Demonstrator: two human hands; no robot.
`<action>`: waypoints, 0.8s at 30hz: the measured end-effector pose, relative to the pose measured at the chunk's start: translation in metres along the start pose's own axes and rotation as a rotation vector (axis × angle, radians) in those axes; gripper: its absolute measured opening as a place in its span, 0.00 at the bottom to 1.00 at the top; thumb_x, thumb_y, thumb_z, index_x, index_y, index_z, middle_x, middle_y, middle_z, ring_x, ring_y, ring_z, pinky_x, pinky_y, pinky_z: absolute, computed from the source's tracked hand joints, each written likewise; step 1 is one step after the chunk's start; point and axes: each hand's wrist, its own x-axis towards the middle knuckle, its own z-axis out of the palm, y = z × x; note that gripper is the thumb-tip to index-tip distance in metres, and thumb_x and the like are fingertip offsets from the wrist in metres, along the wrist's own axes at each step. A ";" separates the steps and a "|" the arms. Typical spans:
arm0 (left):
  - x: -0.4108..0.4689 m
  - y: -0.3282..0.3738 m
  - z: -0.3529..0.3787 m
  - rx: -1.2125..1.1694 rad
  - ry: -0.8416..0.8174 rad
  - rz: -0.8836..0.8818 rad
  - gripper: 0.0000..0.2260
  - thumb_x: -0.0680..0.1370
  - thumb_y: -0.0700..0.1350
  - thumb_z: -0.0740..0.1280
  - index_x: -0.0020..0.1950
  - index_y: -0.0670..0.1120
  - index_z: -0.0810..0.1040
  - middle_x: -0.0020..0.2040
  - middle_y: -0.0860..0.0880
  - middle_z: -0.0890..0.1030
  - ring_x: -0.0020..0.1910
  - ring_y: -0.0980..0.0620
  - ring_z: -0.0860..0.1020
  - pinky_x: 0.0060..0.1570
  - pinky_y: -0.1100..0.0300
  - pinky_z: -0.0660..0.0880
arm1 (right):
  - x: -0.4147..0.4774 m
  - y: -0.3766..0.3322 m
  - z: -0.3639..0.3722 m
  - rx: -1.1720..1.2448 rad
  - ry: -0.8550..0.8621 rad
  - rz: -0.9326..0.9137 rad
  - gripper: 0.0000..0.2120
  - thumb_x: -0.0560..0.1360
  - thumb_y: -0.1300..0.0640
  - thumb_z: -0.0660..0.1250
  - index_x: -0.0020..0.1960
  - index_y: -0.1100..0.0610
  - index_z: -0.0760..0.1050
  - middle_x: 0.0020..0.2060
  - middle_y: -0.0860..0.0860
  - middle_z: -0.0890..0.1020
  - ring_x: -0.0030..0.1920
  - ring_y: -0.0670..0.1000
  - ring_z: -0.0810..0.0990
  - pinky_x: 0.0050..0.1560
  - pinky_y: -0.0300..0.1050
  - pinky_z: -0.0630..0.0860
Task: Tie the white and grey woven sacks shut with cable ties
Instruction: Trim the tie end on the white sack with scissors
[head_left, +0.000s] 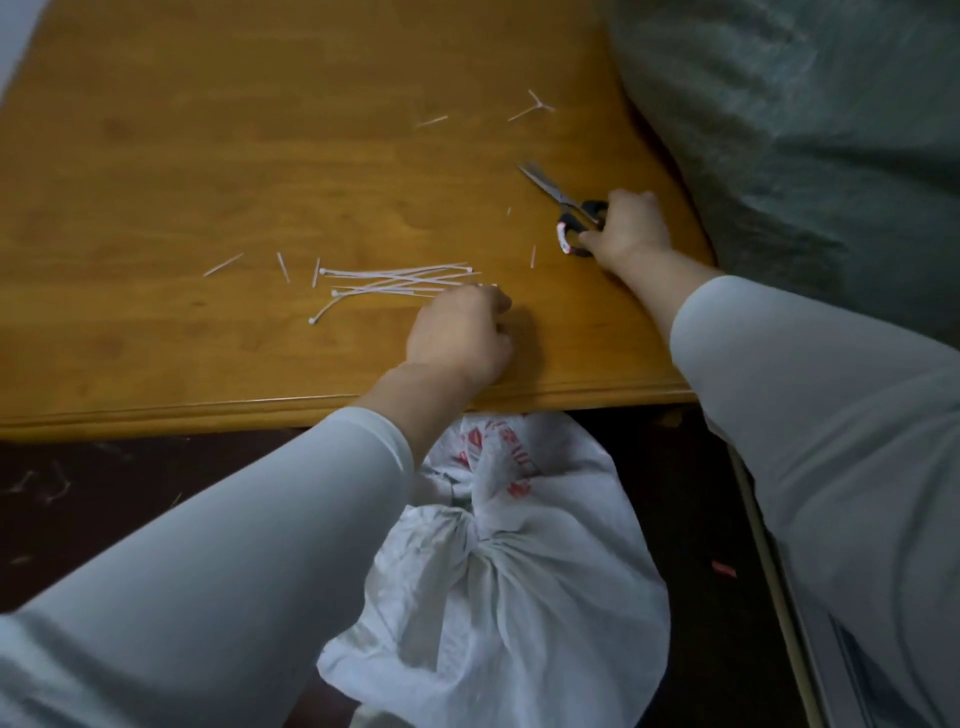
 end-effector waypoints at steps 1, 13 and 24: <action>-0.002 0.000 0.001 -0.009 0.000 -0.005 0.19 0.74 0.41 0.63 0.64 0.49 0.76 0.63 0.46 0.77 0.63 0.44 0.74 0.62 0.53 0.71 | -0.002 0.000 -0.004 0.004 -0.029 0.041 0.26 0.73 0.50 0.70 0.66 0.59 0.67 0.66 0.59 0.68 0.60 0.60 0.74 0.55 0.50 0.73; -0.007 0.024 0.007 -0.786 0.004 -0.404 0.23 0.77 0.51 0.65 0.67 0.39 0.71 0.64 0.39 0.75 0.63 0.41 0.74 0.62 0.46 0.73 | -0.101 0.027 -0.013 0.717 -0.004 0.064 0.14 0.68 0.61 0.71 0.49 0.60 0.68 0.38 0.57 0.80 0.21 0.47 0.78 0.21 0.41 0.75; -0.078 0.031 0.010 -1.226 -0.176 -0.478 0.04 0.76 0.34 0.65 0.42 0.40 0.73 0.38 0.43 0.79 0.37 0.48 0.79 0.45 0.52 0.78 | -0.239 0.059 -0.004 1.288 -0.514 0.271 0.07 0.76 0.58 0.58 0.41 0.58 0.72 0.33 0.56 0.74 0.26 0.47 0.65 0.22 0.38 0.56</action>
